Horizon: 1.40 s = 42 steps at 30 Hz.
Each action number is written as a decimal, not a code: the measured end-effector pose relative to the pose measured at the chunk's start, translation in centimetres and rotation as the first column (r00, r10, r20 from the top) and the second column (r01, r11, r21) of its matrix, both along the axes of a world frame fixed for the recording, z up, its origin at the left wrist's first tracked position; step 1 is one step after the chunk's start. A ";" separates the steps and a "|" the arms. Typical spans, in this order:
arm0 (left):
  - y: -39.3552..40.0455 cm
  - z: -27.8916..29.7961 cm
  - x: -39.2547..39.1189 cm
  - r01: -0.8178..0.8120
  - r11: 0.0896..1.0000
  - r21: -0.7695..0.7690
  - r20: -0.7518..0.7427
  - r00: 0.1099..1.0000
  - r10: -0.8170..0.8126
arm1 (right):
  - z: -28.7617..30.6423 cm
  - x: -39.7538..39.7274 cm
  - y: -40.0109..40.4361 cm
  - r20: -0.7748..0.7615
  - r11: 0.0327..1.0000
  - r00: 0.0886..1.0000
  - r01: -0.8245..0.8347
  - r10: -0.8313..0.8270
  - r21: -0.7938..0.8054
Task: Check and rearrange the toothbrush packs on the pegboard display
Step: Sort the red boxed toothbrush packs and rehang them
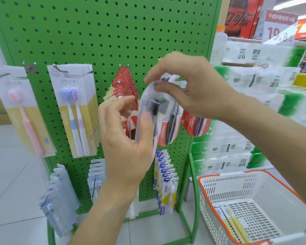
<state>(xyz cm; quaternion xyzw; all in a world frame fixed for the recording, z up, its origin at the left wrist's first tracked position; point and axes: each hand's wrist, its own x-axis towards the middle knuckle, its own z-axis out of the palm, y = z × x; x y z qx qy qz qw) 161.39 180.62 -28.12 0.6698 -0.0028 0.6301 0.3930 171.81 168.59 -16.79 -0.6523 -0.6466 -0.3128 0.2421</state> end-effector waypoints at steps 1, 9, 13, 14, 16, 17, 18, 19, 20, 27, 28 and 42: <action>-0.1 0.2 -0.3 0.087 0.996 -0.029 -0.023 0.996 -0.088 | -1.1 -0.2 0.1 -0.030 0.999 0.999 -0.033 0.034 0.021; 1.5 -6.5 -1.4 0.336 0.915 -0.222 -0.461 0.791 -0.402 | -14.9 -0.4 -0.1 -0.552 0.982 0.817 -0.085 0.166 0.170; 1.9 -11.5 -0.6 0.382 0.823 -0.419 -0.548 0.617 -0.565 | -22.5 0.2 -0.4 -0.689 0.983 0.716 0.021 0.113 0.183; 2.0 -12.5 -0.4 0.380 0.805 -0.456 -0.571 0.569 -0.592 | -24.2 0.3 -0.5 -0.738 0.982 0.667 0.043 0.107 0.182; 2.4 -13.8 0.0 0.380 0.761 -0.526 -0.593 0.478 -0.648 | -26.1 0.5 -0.8 -0.854 0.986 0.507 0.045 0.116 0.161; 2.6 -14.3 0.3 0.379 0.734 -0.564 -0.588 0.440 -0.679 | -26.6 0.7 -0.9 -0.895 0.989 0.429 0.023 0.123 0.147; 2.8 -14.5 0.5 0.378 0.712 -0.591 -0.583 0.410 -0.702 | -26.9 0.9 -1.1 -0.916 0.990 0.379 -0.001 0.132 0.142; 3.0 -14.7 0.6 0.384 0.697 -0.606 -0.577 0.390 -0.717 | -27.0 1.2 -1.2 -0.928 0.989 0.342 -0.019 0.146 0.148; 3.1 -14.7 0.8 0.394 0.684 -0.613 -0.572 0.376 -0.729 | -27.0 1.6 -1.2 -0.940 0.986 0.298 -0.033 0.166 0.164; 3.6 -16.5 1.8 0.415 0.726 -0.549 -0.719 0.208 -0.663 | -28.2 3.4 -2.0 -0.997 0.991 0.079 -0.137 0.008 -0.003; 3.6 -17.0 2.0 0.417 0.741 -0.527 -0.758 0.164 -0.631 | -28.5 3.7 -1.9 -0.995 0.993 0.095 -0.112 -0.034 -0.044; 3.9 -16.7 2.0 0.272 0.683 -0.678 -0.647 0.220 -0.730 | -29.0 3.0 -1.4 -0.735 0.995 0.672 0.039 -0.090 -0.087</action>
